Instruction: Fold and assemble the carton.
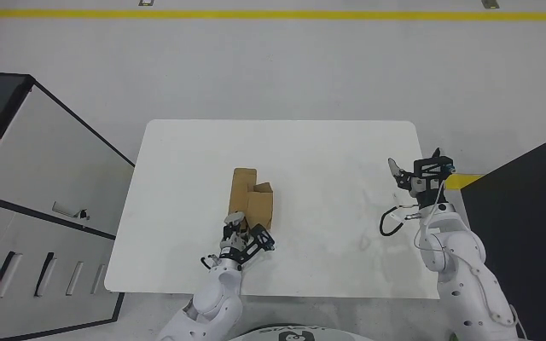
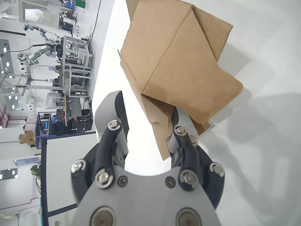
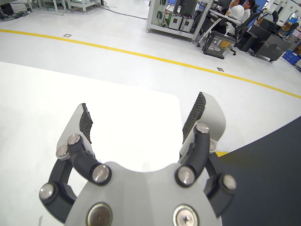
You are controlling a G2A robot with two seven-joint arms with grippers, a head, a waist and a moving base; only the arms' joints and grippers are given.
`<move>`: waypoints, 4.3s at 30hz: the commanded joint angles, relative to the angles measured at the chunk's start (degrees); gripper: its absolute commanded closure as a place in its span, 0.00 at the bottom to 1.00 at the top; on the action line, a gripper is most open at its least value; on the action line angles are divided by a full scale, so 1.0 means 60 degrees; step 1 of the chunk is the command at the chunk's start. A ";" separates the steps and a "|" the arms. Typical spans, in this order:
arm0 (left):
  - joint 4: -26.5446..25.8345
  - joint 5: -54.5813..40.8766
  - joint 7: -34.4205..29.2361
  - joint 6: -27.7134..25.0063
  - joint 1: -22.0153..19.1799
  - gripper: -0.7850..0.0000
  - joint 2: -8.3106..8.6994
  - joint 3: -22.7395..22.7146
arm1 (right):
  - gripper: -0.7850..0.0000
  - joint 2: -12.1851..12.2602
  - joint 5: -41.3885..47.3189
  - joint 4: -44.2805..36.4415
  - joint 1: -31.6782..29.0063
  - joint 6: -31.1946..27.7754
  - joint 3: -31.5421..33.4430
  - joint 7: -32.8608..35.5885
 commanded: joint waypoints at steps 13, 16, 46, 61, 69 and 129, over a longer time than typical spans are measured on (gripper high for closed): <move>0.0099 -0.1059 -0.0053 0.0031 -0.0056 0.75 -0.0115 -0.0208 | 0.00 0.0000 0.0000 0.0000 0.0000 0.0000 0.0000 0.0000; 0.0120 -0.1372 0.0030 -0.0003 -0.0084 1.00 -0.0136 -0.0273 | 0.00 0.0000 0.0000 0.0000 0.0000 0.0000 0.0000 0.0000; -0.4145 0.1533 0.2656 -0.0386 0.2277 1.00 0.0353 -0.1133 | 0.00 0.0000 0.0000 0.0000 0.0000 0.0000 0.0000 0.0000; -0.6383 0.1163 0.5023 -0.1236 0.2604 1.00 0.0625 -0.2154 | 0.00 0.0000 0.0000 0.0000 0.0000 0.0000 0.0000 0.0000; -0.6488 0.1413 0.5897 -0.0932 0.2468 1.00 0.0705 -0.2597 | 0.00 0.0000 0.0000 0.0000 0.0000 0.0000 0.0000 0.0000; -0.6488 -0.3123 0.8539 -0.5306 0.0372 1.00 0.1049 -0.4003 | 0.00 0.0000 0.0000 0.0000 0.0000 0.0000 0.0000 0.0000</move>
